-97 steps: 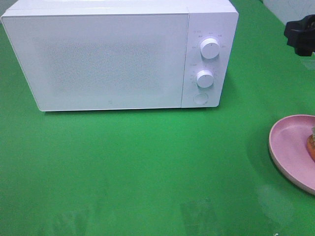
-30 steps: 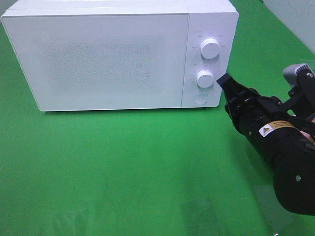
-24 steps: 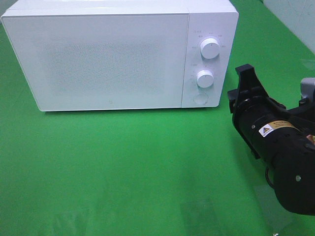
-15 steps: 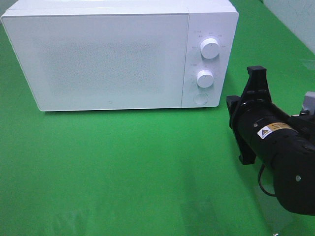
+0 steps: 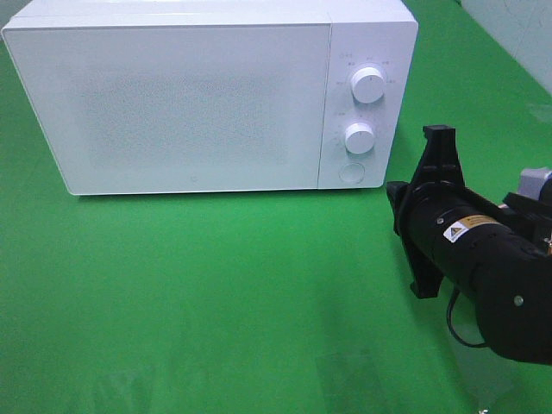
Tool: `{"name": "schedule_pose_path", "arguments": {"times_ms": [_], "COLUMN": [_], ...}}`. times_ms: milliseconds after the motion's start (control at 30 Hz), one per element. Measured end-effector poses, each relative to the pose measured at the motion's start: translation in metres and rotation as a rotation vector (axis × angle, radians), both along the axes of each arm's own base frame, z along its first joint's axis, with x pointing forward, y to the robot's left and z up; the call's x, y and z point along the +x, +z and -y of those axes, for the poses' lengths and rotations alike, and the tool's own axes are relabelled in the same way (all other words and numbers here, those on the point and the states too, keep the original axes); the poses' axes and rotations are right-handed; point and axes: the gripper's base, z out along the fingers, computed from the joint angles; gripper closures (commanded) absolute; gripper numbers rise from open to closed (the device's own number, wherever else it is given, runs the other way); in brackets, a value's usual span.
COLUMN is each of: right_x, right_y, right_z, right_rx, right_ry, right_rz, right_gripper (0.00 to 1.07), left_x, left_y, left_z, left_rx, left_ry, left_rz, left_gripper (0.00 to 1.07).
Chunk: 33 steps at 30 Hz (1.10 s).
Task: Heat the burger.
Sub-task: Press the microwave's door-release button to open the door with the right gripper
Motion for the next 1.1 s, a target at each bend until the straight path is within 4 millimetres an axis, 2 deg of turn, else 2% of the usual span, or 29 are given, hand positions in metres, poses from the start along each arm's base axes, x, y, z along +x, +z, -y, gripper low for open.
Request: {"name": "schedule_pose_path", "arguments": {"times_ms": [133,167,267,500,633,933,1100], "right_x": [0.011,0.02,0.025,0.04,0.049,0.074,0.079], "right_y": [-0.001,-0.001,-0.004,-0.021,-0.029,-0.03,-0.031], "right_z": [0.004,0.004,0.003,-0.008,-0.007,-0.004,-0.007], "right_rx": [-0.006,-0.011,-0.018,-0.018,-0.016,-0.012,-0.01], "right_ry": [0.006,0.012,0.024,0.043,0.033,0.024,0.029], "right_rz": [-0.017,-0.009,-0.015,-0.049,-0.071,-0.047,-0.04], "right_gripper": [1.07,1.07,1.07,1.07,1.07,1.07,1.07], "left_x": [0.0,0.0,0.0,0.0,0.0,0.0,0.0], "left_y": [0.0,0.0,0.0,0.0,0.0,0.0,0.0], "left_z": [0.0,0.0,0.0,0.0,0.0,0.0,0.0], "left_rx": [0.0,0.0,0.0,0.0,0.0,0.0,0.0], "left_ry": [0.0,0.0,0.0,0.0,0.0,0.0,0.0], "left_rz": [0.0,0.0,0.0,0.0,0.0,0.0,0.0], "left_gripper": [0.18,0.18,0.18,0.18,0.18,0.18,0.18]}}
